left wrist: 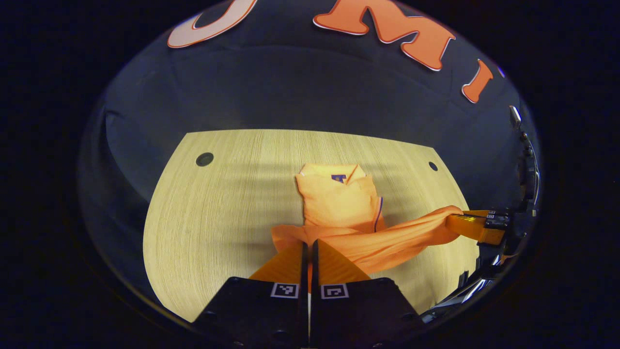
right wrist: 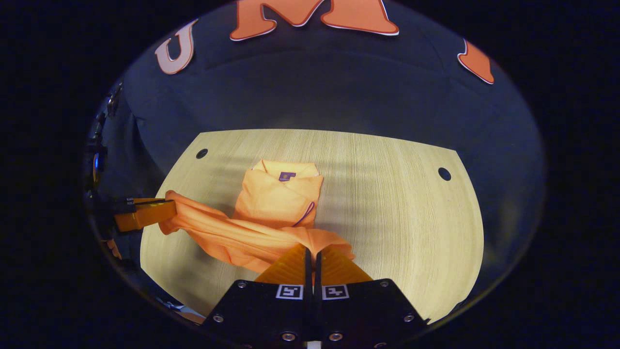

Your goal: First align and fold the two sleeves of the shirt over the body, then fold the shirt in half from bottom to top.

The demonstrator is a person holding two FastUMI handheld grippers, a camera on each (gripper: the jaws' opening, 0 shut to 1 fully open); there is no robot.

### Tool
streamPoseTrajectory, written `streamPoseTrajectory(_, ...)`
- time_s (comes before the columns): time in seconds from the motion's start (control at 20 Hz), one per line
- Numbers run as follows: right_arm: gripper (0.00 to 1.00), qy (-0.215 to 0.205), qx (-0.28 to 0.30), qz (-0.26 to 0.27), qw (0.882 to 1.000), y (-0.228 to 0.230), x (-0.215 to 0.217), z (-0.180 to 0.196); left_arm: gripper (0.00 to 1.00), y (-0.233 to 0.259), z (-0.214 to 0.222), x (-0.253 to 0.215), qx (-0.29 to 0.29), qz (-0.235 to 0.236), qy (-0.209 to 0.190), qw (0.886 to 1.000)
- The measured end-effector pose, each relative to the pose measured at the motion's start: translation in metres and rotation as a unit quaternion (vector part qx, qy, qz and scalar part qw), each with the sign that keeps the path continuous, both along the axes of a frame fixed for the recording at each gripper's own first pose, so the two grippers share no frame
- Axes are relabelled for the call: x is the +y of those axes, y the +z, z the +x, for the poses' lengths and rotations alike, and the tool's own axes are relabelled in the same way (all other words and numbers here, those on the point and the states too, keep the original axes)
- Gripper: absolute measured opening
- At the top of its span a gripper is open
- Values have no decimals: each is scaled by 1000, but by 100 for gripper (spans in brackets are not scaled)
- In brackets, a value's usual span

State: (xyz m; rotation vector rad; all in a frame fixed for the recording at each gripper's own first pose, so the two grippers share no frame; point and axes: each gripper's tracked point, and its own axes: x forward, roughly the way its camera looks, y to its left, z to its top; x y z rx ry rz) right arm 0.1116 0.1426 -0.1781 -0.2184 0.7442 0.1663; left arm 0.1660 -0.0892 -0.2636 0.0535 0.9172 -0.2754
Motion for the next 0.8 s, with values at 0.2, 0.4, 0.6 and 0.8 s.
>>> streamPoseTrajectory(0.2, 0, -22, 13, 0, 1000, -16, -5, 62, 2, -31, 63, -11, 9, 10, 0, 1000)
streamPoseTrajectory(0.4, 0, -38, 25, 6, 999, -29, -5, 98, 2, -63, 97, -14, 20, 15, 7, 1000)
streamPoseTrajectory(0.6, 0, -47, 42, 12, 998, -55, -4, 123, 2, -86, 116, -10, 36, 14, 15, 999)
streamPoseTrajectory(0.8, 0, -44, 52, -5, 998, -77, -4, 133, 2, -116, 126, -10, 58, 20, 18, 998)
